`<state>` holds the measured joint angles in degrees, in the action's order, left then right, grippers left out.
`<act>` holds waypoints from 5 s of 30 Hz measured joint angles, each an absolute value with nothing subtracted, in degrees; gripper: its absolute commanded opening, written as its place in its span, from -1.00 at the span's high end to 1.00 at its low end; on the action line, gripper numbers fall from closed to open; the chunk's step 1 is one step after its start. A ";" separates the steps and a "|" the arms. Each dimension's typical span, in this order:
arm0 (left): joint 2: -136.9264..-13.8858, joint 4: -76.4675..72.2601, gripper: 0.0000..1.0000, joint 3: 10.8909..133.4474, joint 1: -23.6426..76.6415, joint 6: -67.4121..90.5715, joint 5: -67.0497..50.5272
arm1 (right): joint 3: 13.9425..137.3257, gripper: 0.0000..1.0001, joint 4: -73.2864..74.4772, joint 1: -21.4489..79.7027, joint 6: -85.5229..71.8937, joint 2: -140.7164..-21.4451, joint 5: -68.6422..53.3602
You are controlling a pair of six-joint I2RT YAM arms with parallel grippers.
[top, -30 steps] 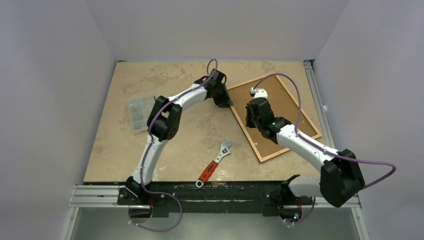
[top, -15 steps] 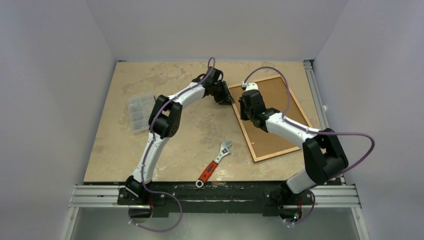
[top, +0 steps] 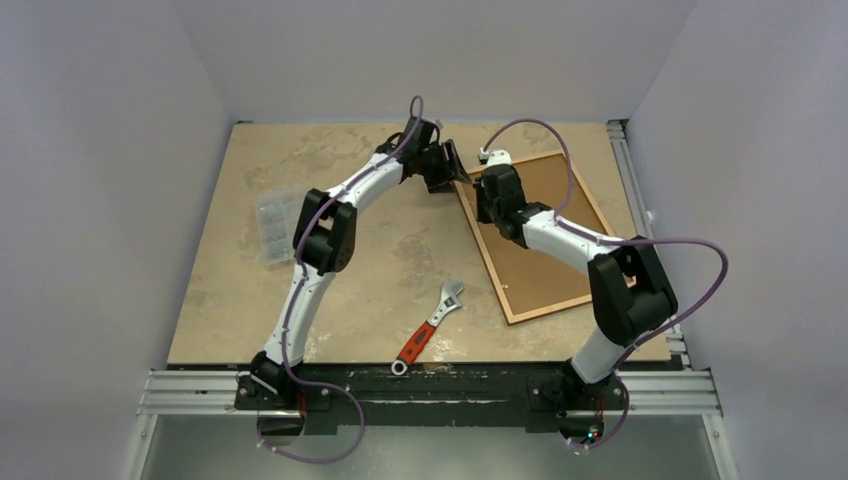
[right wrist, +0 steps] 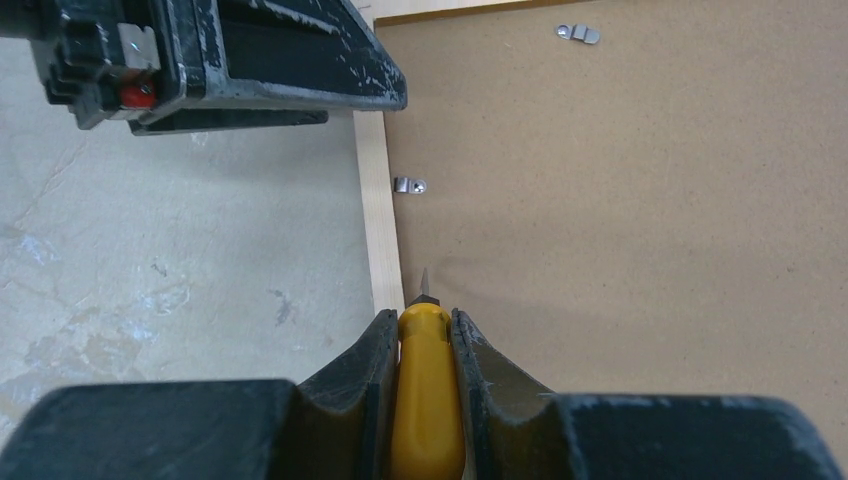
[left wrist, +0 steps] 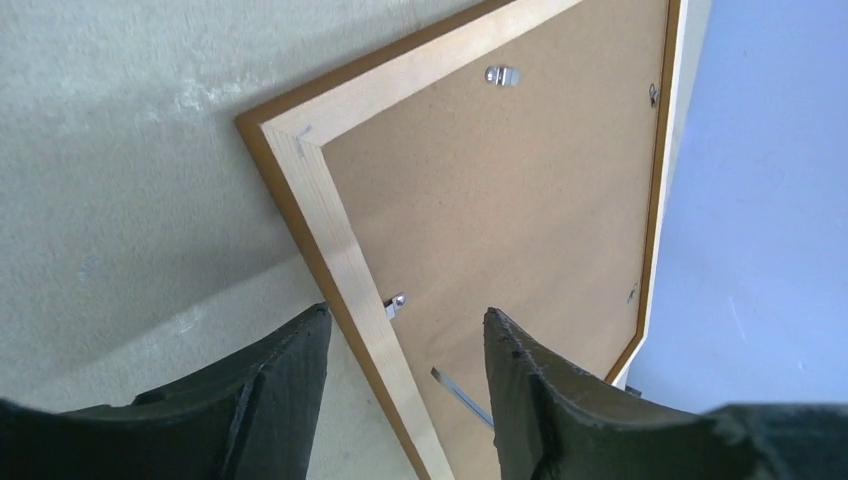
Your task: Take the photo out of the frame
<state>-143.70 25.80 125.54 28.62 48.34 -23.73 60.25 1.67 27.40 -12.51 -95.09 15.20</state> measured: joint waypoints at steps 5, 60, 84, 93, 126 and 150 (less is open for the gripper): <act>-143.70 26.96 -0.25 126.54 28.58 48.23 -20.49 | 62.13 1.00 0.67 27.29 -11.53 -97.58 14.98; -147.87 26.68 0.77 127.70 28.18 56.53 -19.09 | 64.77 1.00 -2.52 26.28 -12.03 -99.11 13.82; -147.74 25.74 0.80 127.00 27.99 56.53 -19.77 | 66.83 1.00 -5.08 26.20 -12.80 -105.10 14.46; -147.74 25.61 0.71 126.93 27.92 56.51 -20.01 | 68.64 1.00 -5.17 25.63 -12.80 -106.56 14.24; -119.66 26.79 -0.15 93.80 43.46 56.80 -14.66 | 43.13 1.00 24.45 24.58 -21.32 -51.75 19.03; -121.97 32.56 -0.13 94.24 52.99 64.42 -2.22 | 37.43 1.00 26.11 24.36 -23.11 -35.70 18.35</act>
